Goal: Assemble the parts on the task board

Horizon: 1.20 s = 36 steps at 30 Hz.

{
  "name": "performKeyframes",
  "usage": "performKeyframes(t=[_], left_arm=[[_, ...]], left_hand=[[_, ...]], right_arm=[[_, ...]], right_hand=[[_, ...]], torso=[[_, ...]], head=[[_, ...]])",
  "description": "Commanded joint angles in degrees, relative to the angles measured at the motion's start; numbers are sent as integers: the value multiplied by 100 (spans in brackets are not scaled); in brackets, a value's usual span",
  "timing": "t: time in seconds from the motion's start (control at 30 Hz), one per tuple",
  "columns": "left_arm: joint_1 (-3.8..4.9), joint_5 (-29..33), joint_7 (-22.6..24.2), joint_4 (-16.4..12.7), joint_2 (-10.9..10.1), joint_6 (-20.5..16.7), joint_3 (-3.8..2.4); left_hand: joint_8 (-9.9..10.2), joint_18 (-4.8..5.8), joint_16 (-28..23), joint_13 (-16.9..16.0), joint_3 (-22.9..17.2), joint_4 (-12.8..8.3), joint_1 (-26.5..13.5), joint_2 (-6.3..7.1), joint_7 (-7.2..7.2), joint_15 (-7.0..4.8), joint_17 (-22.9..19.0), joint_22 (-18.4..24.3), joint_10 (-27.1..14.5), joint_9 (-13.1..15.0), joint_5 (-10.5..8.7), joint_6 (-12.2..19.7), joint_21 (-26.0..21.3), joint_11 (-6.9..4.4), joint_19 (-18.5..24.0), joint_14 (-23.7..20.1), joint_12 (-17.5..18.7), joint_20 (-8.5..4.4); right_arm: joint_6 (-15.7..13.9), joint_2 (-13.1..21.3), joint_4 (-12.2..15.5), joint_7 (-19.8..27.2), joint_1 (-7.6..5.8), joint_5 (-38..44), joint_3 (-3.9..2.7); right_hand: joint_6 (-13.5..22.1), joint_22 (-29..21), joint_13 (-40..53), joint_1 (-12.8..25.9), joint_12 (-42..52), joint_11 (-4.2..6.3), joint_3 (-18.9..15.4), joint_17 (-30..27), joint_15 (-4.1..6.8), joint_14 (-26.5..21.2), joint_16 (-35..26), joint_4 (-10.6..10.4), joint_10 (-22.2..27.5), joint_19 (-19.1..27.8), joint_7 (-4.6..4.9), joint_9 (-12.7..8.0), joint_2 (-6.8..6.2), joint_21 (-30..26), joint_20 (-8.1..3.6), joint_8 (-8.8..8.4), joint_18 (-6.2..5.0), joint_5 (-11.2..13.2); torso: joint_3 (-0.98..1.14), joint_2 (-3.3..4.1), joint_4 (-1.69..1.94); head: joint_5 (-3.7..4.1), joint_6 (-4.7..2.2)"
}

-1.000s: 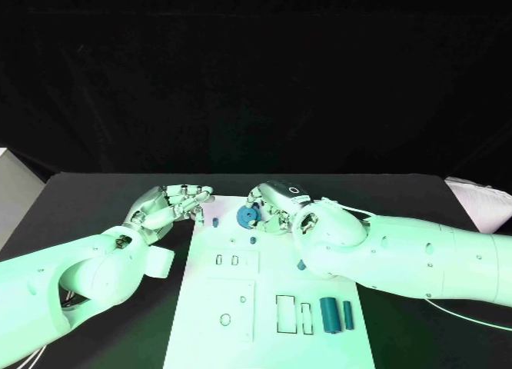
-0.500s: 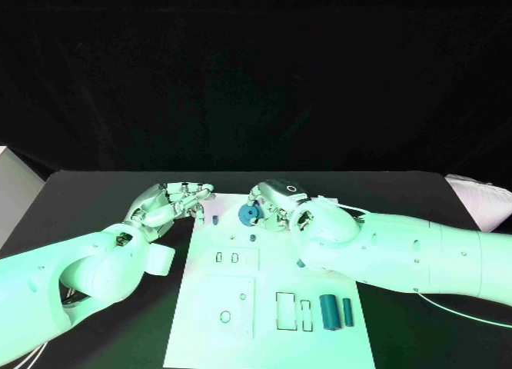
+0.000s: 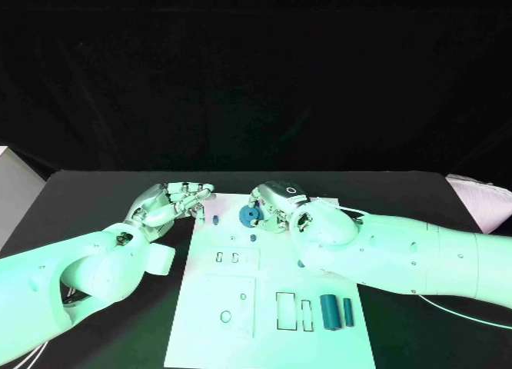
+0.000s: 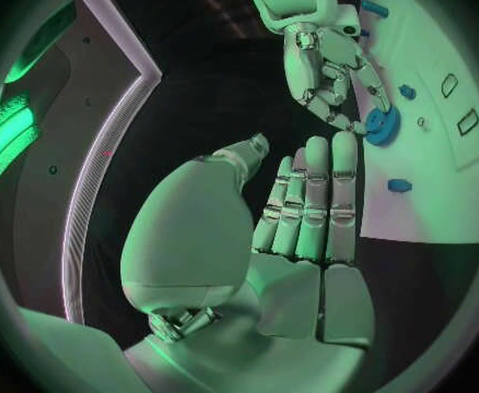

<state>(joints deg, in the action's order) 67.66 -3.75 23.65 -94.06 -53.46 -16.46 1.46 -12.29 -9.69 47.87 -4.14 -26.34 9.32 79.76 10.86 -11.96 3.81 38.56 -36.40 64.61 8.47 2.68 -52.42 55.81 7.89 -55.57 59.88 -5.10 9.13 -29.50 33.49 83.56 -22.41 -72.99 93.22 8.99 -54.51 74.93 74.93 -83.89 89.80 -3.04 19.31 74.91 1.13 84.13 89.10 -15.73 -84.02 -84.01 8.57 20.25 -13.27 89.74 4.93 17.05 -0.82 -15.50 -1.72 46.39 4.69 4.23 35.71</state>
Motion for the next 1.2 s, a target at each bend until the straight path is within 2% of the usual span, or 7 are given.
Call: performKeyframes(t=[0.03, 0.1, 0.17, 0.23, 0.37, 0.63, 1.2], left_arm=[[12, -10, 16, -13, 6, 109, -5], [12, -10, 15, -14, 4, 108, -5], [12, -10, 14, -15, 3, 107, -5], [12, -10, 13, -15, 2, 104, -5], [12, -10, 11, -14, 0, 102, -5], [12, -10, 9, -9, -3, 99, -5], [12, -10, 10, -4, -6, 101, -5]], left_hand=[[38, -86, 27, 7, -26, -8, -21, -22, 9, -1, -9, -5, -33, 8, 17, 40, 27, 6, 40, -54, -5, 5], [38, -86, 27, 7, -26, -8, -21, -22, 9, -1, -9, -5, -33, 8, 17, 40, 27, 6, 40, -54, -5, 5], [38, -86, 27, 7, -26, -8, -21, -22, 9, -1, -9, -5, -33, 8, 17, 40, 27, 6, 40, -54, -5, 5], [38, -86, 27, 7, -26, -8, -21, -22, 9, -1, -9, -5, -33, 8, 17, 40, 27, 6, 40, -54, -5, 5], [38, -86, 27, 7, -26, -8, -21, -22, 9, -1, -9, -5, -33, 8, 17, 40, 27, 6, 40, -54, -5, 5], [41, -86, 34, 7, -31, -8, -34, -17, 6, 1, -13, -9, -38, 8, 17, 44, 35, 9, 46, -59, -5, 7], [41, -86, 34, 7, -31, -8, -34, -17, 6, 1, -13, -9, -38, 8, 17, 44, 35, 9, 46, -59, -5, 7]], right_arm=[[195, -1, 13, -1, 33, 22, 18], [188, -1, 10, 5, 35, -9, 19], [181, 0, 4, 18, 37, -64, 20], [179, 3, 1, 30, 38, -117, 20], [195, 15, 2, 50, 39, -245, 21], [313, 68, 36, 71, 40, -460, 22], [465, 207, 82, -7, 43, -530, 27]], right_hand=[[-143, 1507, 1430, 110, -34, 19, 17, 1210, 21, 520, 6, -22, -529, -599, -113, -23, -30, 26, -28, -51, 82, 46], [-31, 1507, 1392, 193, -62, -16, -16, 1210, -7, 520, 5, -46, -494, -599, -72, -61, -67, 26, -7, -128, 82, 172], [264, 1507, 1286, 446, -142, -95, -256, 1212, -87, 520, 5, -80, -394, -599, 11, -155, -95, 26, 58, -332, 82, 543], [329, 1507, 1257, 552, -165, -117, -402, 1213, -110, 520, 5, -77, -365, -599, 31, -188, -59, 26, 84, -390, 82, 538], [472, 1507, 1156, 1068, -254, -179, -1136, 1231, -168, 523, 10, -115, -263, -599, 94, -309, 217, 26, 152, -603, 82, 574], [335, 1507, 1185, 1204, -236, -168, -1186, 1247, -165, 527, 14, -105, -290, -599, 81, -323, 374, 26, 156, -587, 82, 400], [249, 1507, 1207, 1274, -222, -156, -1127, 1248, -153, 527, 14, -104, -310, -599, 69, -340, 466, 26, 144, -576, 82, 201]], torso=[[-5, -2, 2], [-7, 0, -3], [-4, 2, -5], [-4, 1, -5], [-5, 1, 2], [4, 3, -3], [6, 6, -2]], head=[[-5, 9], [-7, 4], [-7, 1], [-10, 8], [-5, 7], [-14, 18], [-14, 28]])
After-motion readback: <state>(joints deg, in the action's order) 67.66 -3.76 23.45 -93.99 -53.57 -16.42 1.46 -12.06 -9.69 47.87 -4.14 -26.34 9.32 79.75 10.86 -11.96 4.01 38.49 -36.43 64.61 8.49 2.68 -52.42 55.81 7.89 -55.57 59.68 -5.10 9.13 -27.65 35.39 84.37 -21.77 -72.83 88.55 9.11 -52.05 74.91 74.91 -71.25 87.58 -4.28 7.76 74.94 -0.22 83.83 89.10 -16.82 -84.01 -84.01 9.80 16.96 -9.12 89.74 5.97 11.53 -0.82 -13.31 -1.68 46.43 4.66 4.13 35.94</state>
